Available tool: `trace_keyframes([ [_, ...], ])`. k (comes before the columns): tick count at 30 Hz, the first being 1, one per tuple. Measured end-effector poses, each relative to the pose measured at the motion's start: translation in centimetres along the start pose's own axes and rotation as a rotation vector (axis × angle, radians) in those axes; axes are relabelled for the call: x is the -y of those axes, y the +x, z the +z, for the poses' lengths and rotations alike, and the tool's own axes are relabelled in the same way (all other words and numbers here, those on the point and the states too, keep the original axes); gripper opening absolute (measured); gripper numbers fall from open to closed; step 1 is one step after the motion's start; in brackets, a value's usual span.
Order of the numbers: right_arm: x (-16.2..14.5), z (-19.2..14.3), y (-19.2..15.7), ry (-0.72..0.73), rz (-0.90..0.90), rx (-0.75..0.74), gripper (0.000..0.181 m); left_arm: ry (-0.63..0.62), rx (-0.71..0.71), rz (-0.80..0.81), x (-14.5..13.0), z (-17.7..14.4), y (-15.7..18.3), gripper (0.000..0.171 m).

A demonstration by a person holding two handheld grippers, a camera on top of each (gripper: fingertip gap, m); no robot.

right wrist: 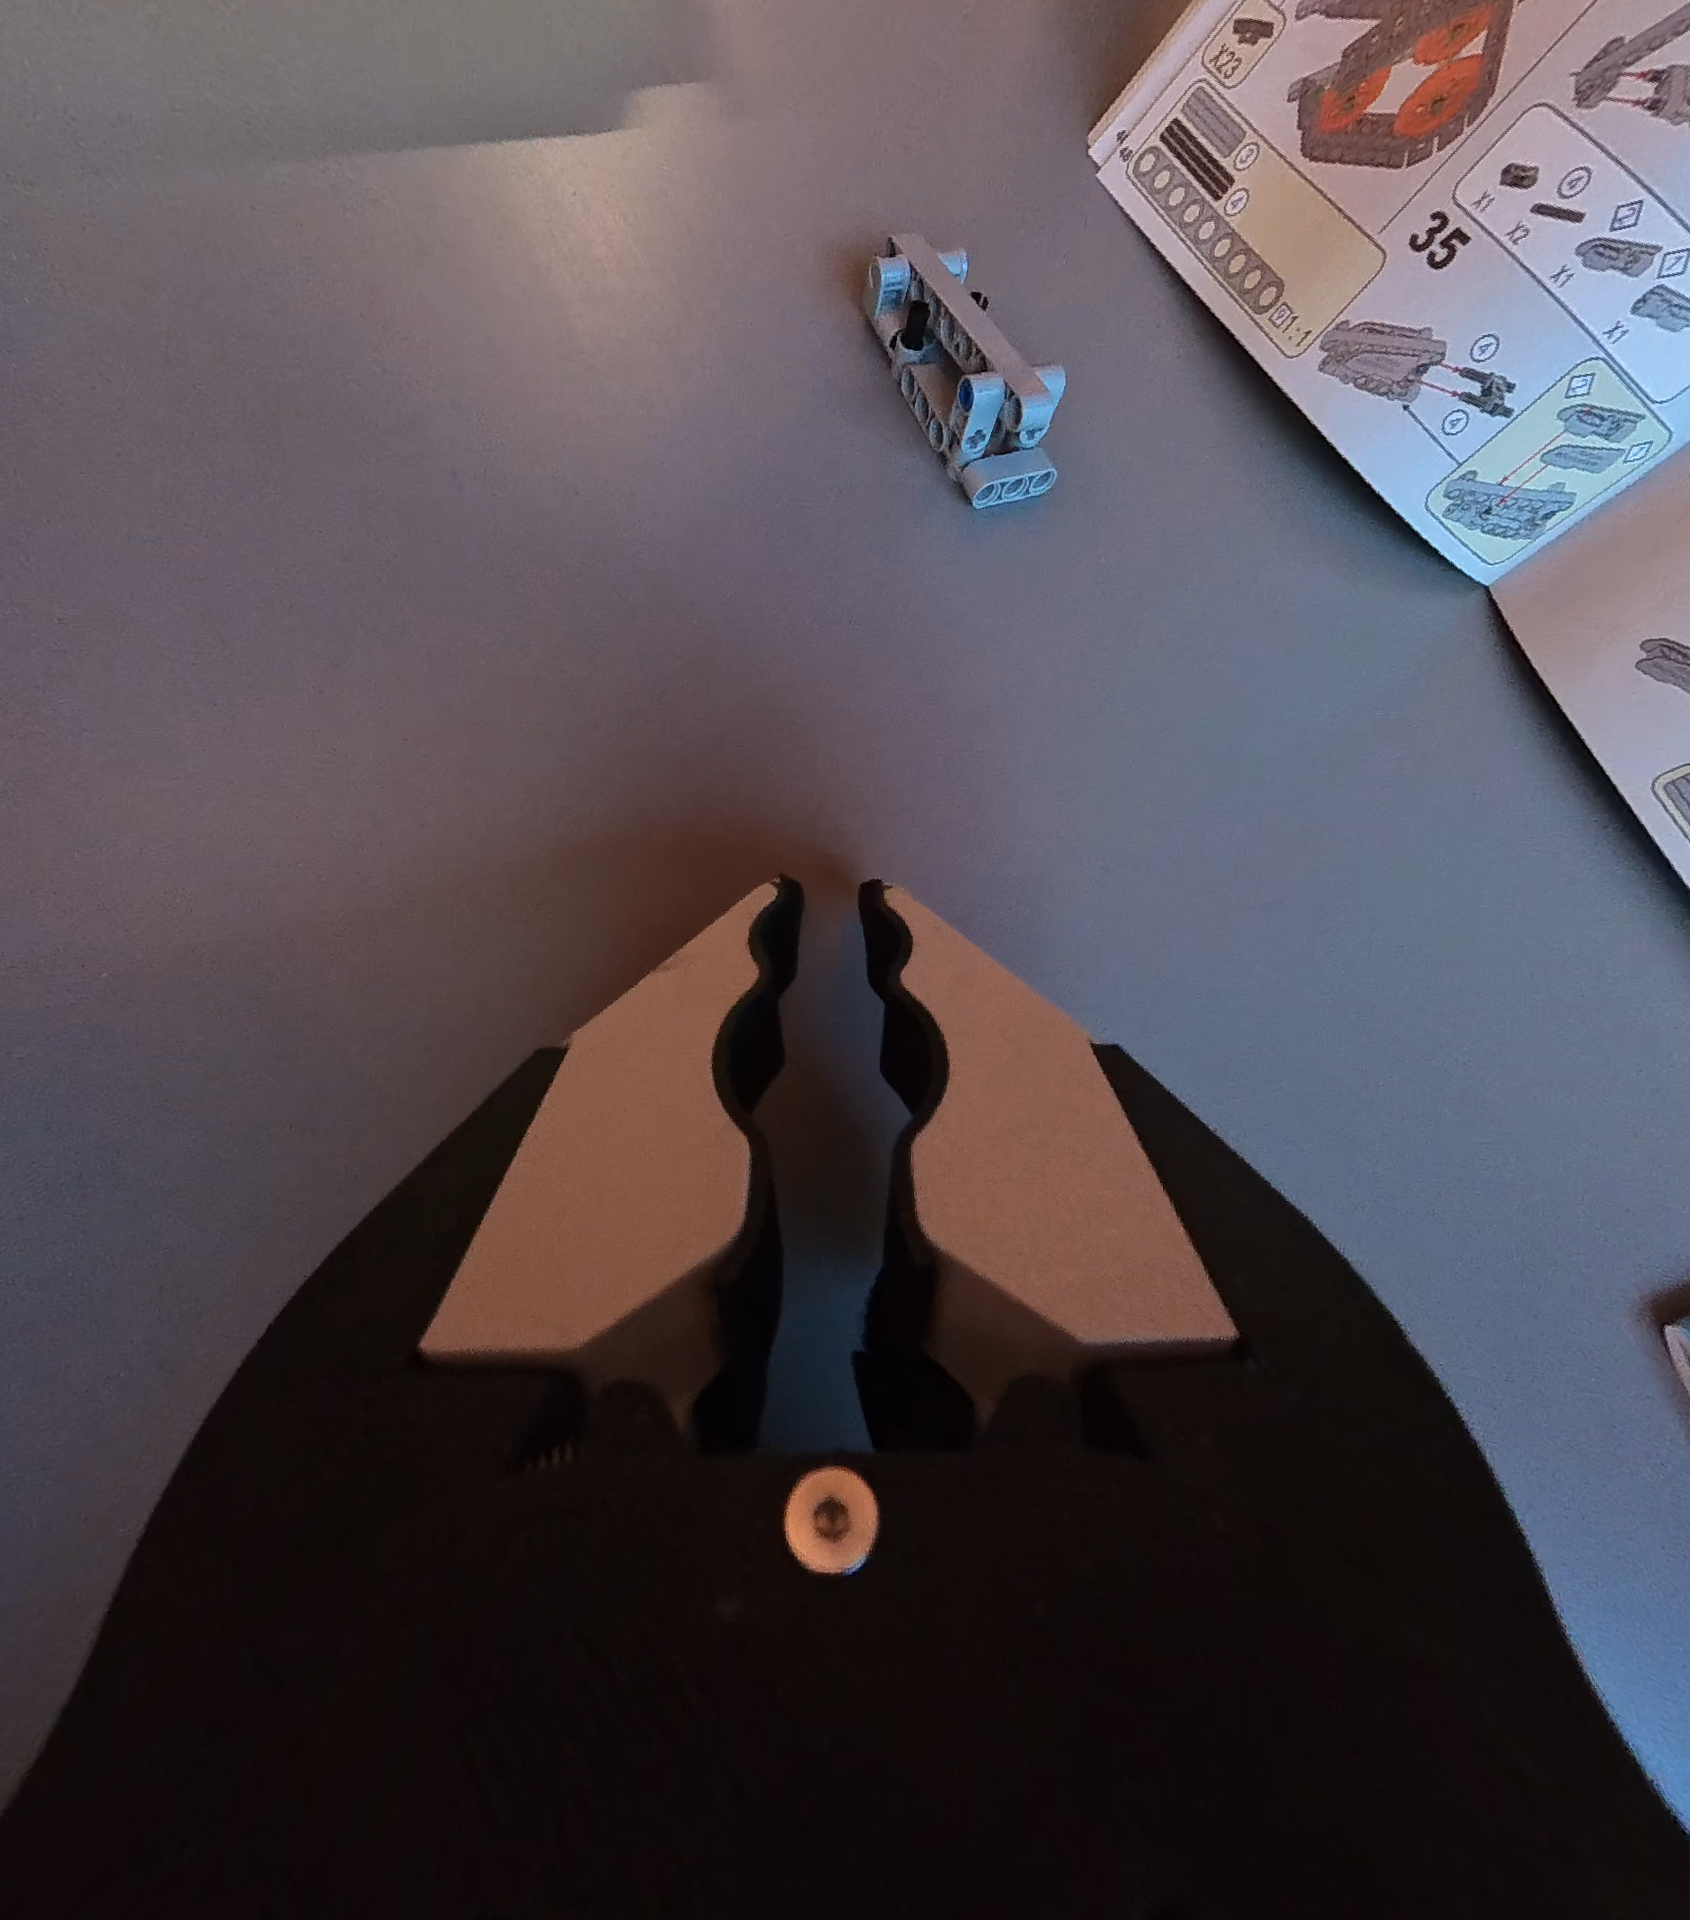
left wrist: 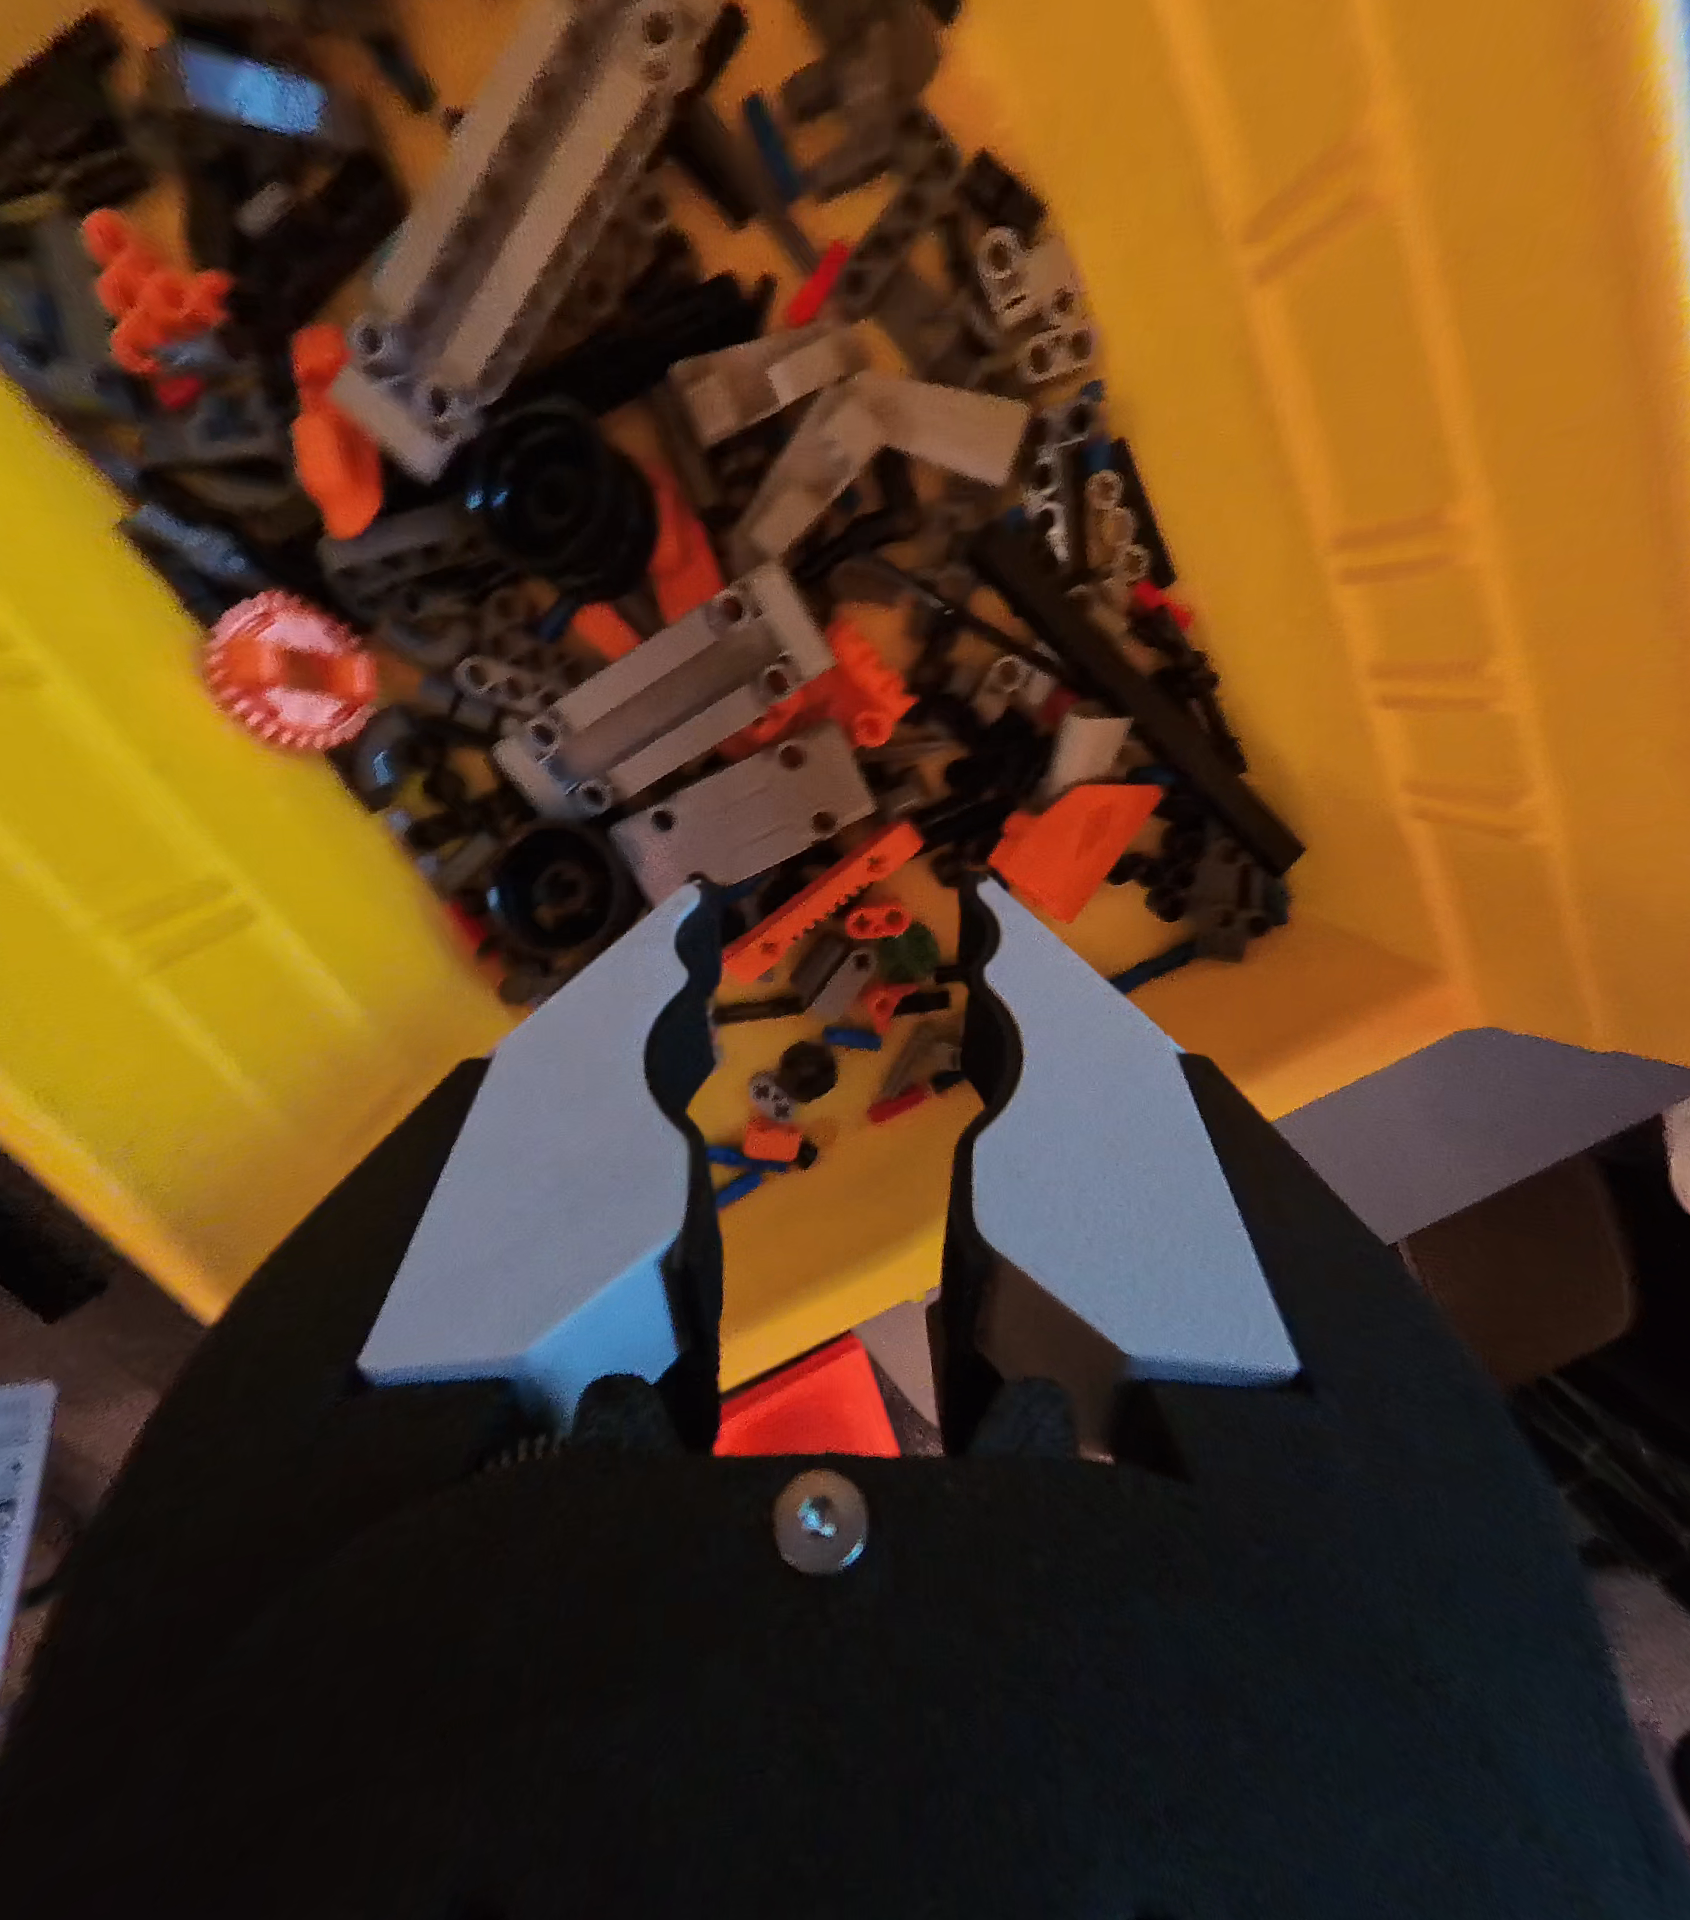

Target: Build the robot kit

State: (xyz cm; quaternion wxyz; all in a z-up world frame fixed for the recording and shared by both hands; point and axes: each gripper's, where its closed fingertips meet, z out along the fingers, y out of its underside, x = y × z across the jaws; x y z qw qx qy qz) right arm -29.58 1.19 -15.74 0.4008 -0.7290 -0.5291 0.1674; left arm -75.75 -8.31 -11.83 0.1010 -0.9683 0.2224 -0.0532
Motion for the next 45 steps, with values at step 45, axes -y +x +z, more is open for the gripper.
trace_keyframes([
  [45, -0.2, 0.2, 0.3, -0.011, 0.064, 0.019, 0.008, 0.337, 0.345, -0.134, 3.1, -5.1, 0.2, 0.029],
])
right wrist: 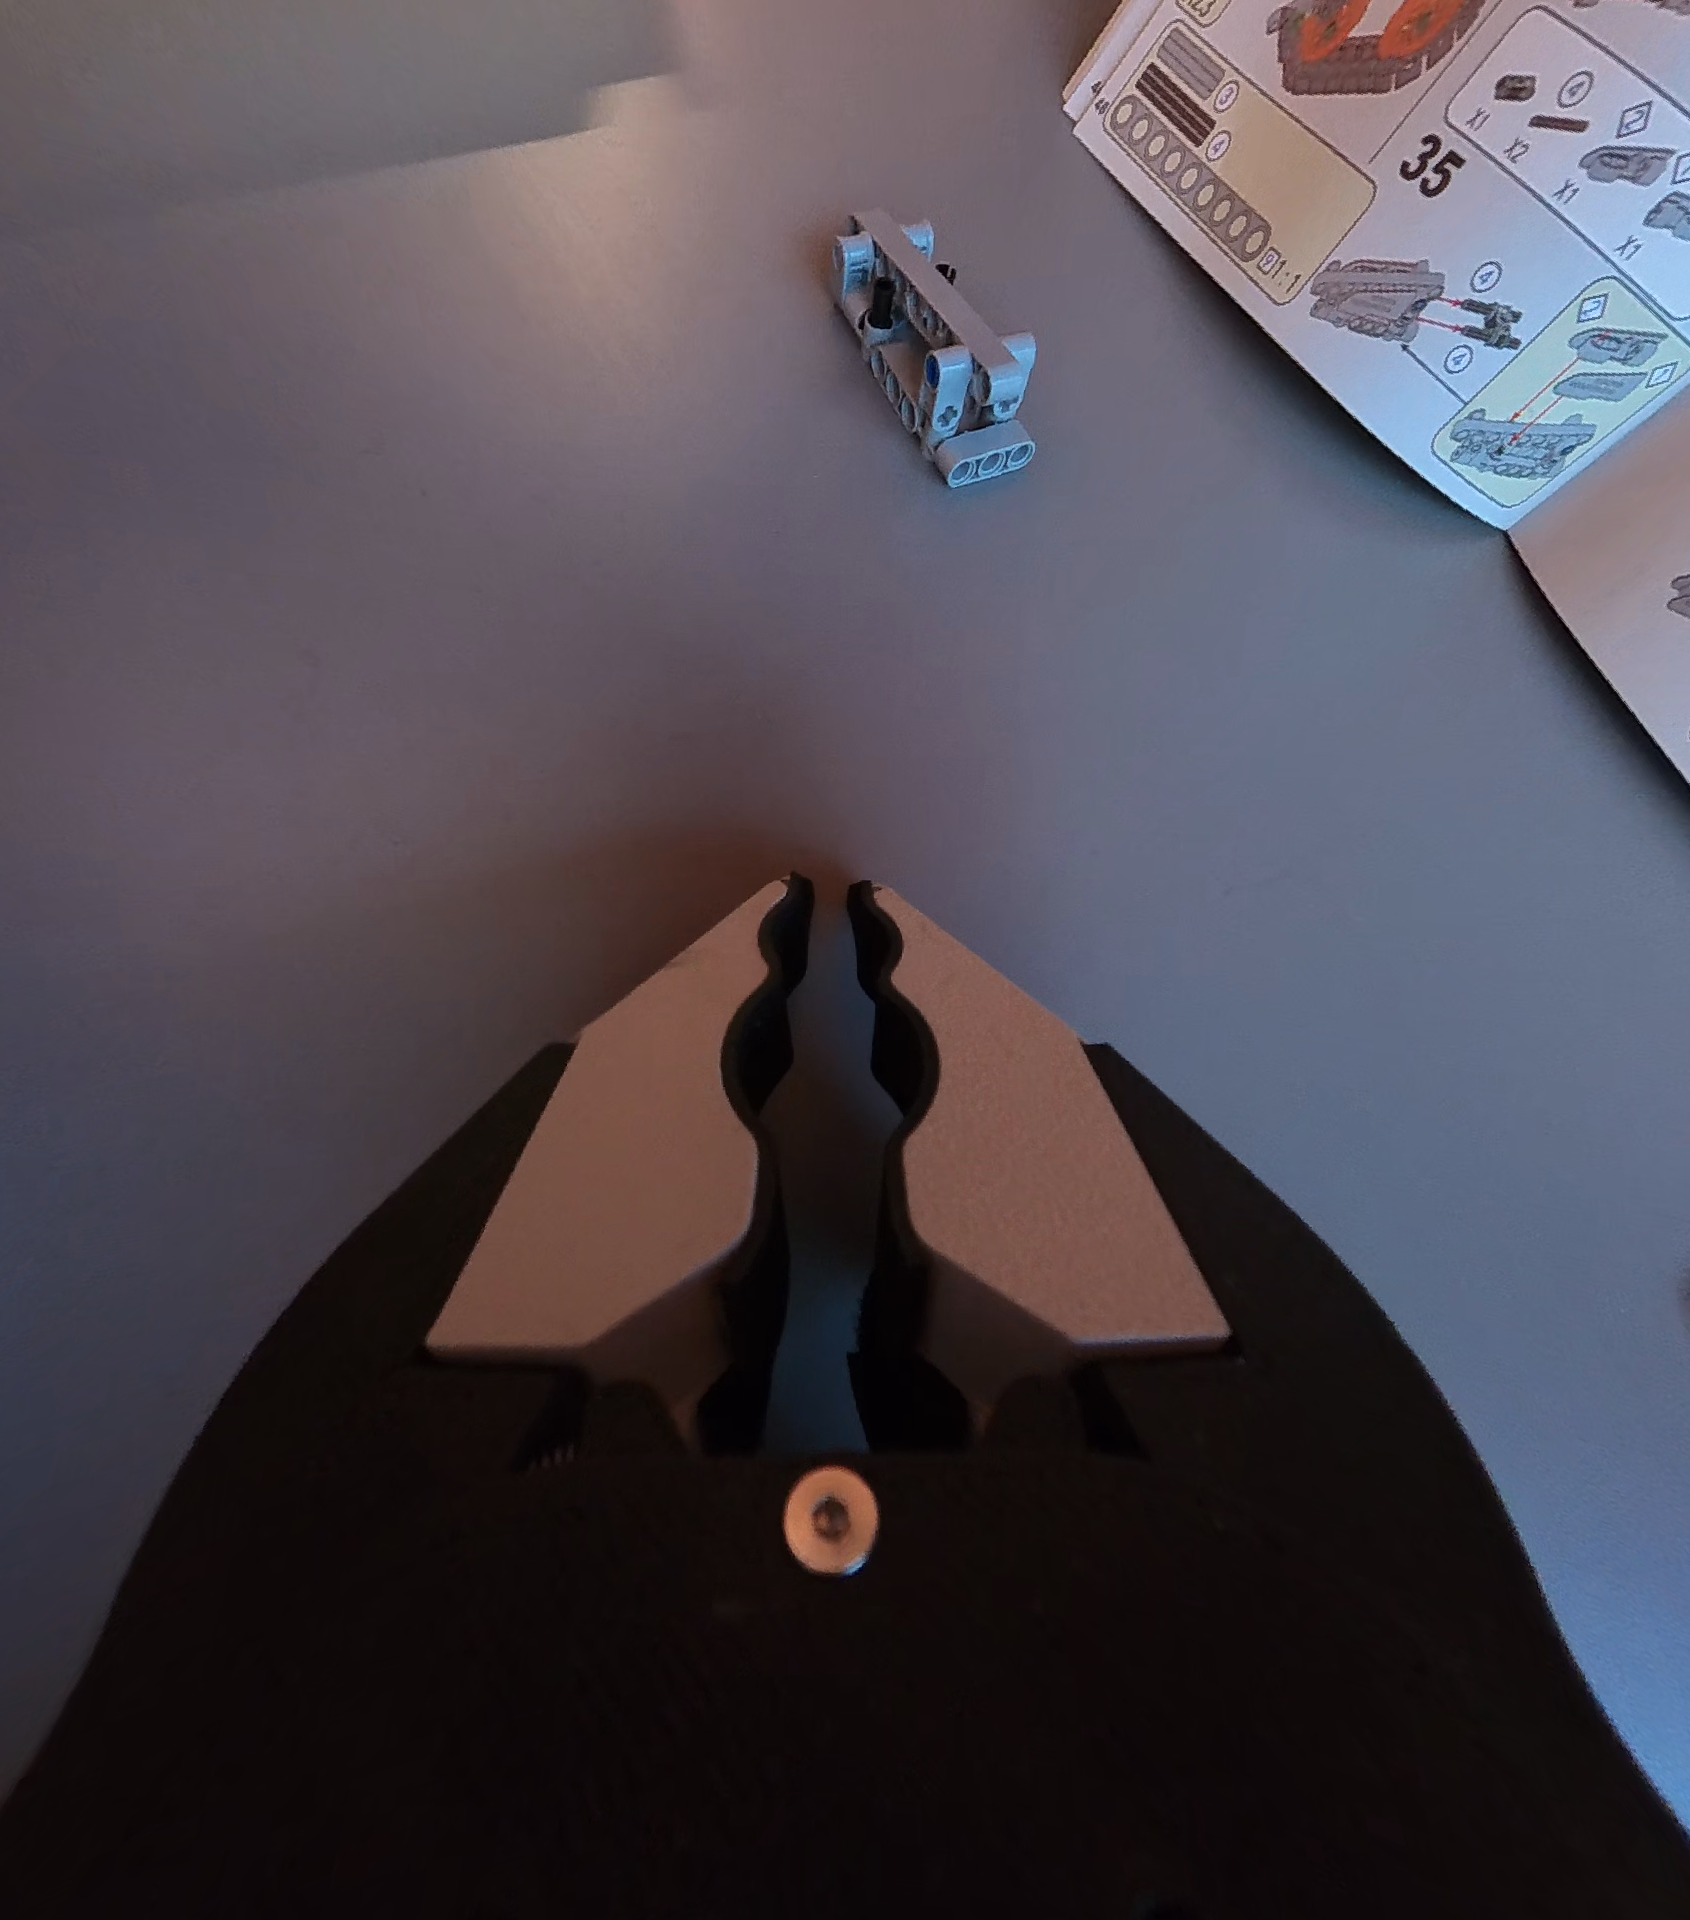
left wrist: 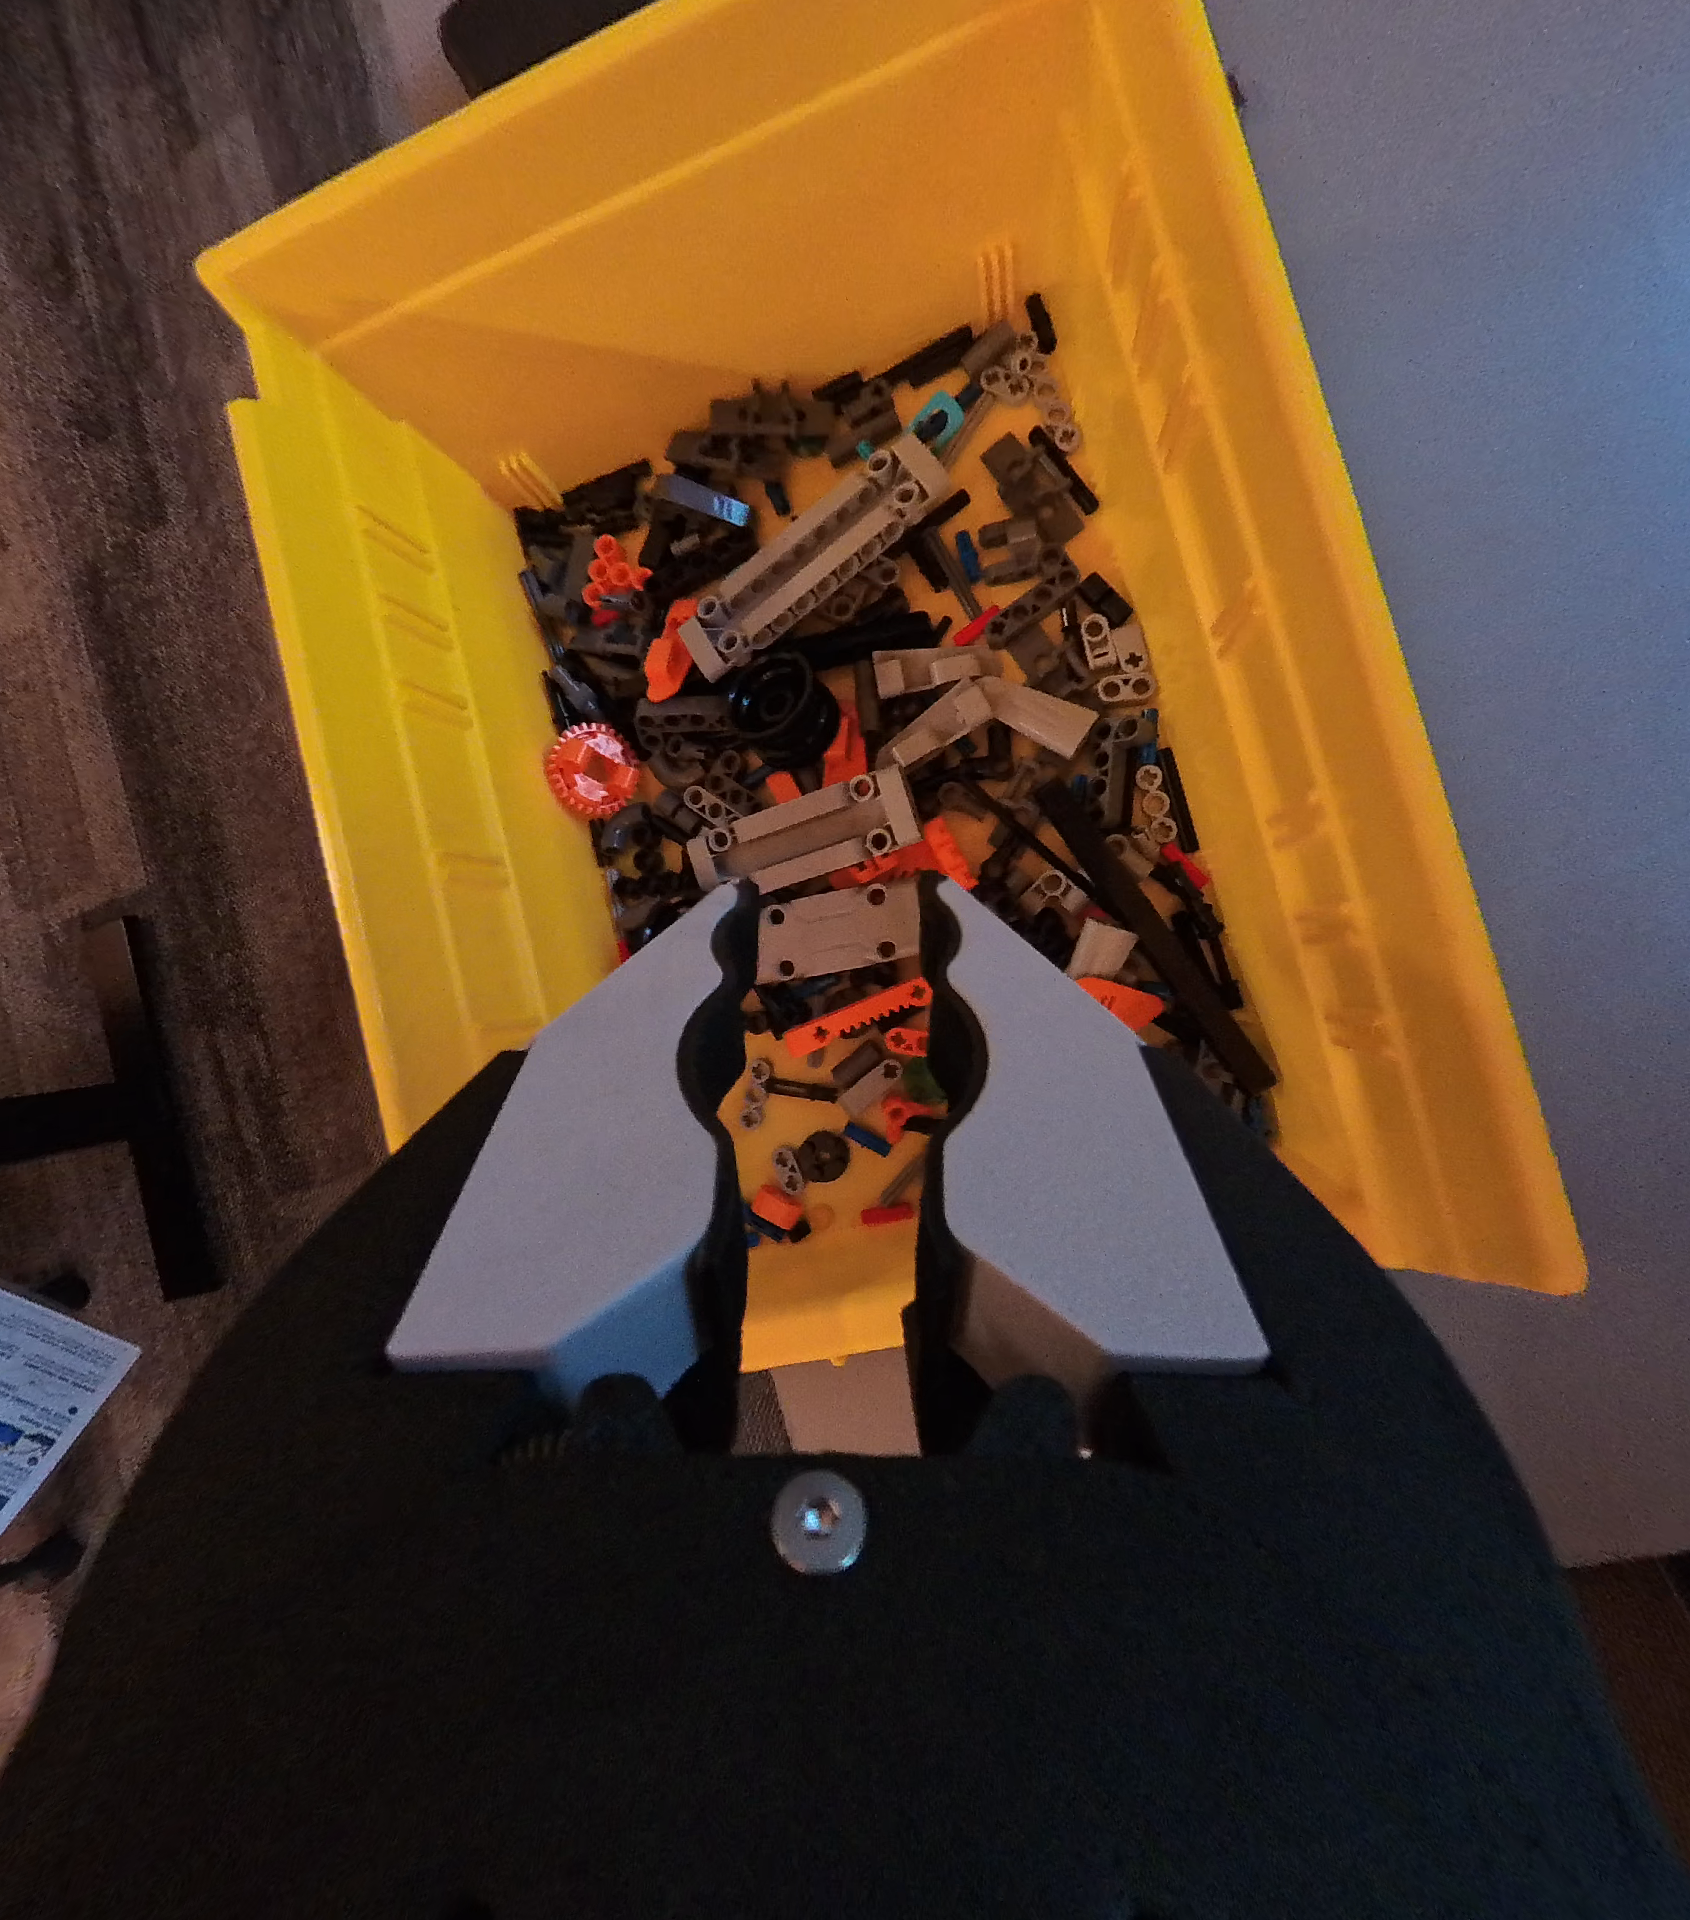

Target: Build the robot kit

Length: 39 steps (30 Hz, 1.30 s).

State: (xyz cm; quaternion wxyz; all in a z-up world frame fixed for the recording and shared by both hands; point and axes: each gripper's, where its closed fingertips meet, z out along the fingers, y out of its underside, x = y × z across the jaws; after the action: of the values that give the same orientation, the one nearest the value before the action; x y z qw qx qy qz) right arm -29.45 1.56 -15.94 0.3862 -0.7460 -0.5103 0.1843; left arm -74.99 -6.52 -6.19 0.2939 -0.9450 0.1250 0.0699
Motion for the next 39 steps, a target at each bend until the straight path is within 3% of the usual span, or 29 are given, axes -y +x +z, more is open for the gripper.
trace_keyframes([
  [7, 0.0, 0.0, 0.1, -0.001, 0.026, 0.012, 0.008, 0.074, 0.045, -0.033, -0.5, -1.1, -1.4, 0.035],
  [10, 0.0, 0.0, 0.2, -0.001, 0.021, 0.005, 0.008, 0.1, 0.065, -0.015, 1.1, -1.5, -2.9, 0.049],
  [14, 0.2, 0.3, 0.3, -0.001, -0.001, -0.013, 0.008, 0.122, 0.023, 0.05, 3.9, -0.5, -3.3, 0.05],
  [19, 0.3, 0.3, 0.3, 0.002, -0.03, -0.033, 0.008, 0.057, -0.058, 0.144, 4.9, 2.0, -2.3, 0.05],
  [24, 0.4, 0.3, 0.0, 0.005, -0.068, -0.043, 0.004, -0.037, -0.202, 0.147, 4.0, 5.5, -0.4, 0.046],
  [29, 0.4, 0.3, 0.0, 0.006, -0.077, -0.051, 0.004, -0.085, -0.252, 0.168, 2.8, 7.6, 0.6, 0.037],
  [31, 0.4, 0.2, 0.0, 0.006, -0.087, -0.061, 0.004, -0.084, -0.291, 0.191, 2.2, 7.6, 1.6, 0.013],
  [32, 0.4, 0.2, 0.1, 0.005, -0.09, -0.071, 0.005, -0.067, -0.305, 0.192, 2.1, 7.5, 2.2, 0.011],
  [39, 0.6, 0.4, 0.0, 0.006, -0.122, -0.087, 0.001, -0.091, -0.277, 0.247, -0.5, 6.8, 2.5, 0.03],
])
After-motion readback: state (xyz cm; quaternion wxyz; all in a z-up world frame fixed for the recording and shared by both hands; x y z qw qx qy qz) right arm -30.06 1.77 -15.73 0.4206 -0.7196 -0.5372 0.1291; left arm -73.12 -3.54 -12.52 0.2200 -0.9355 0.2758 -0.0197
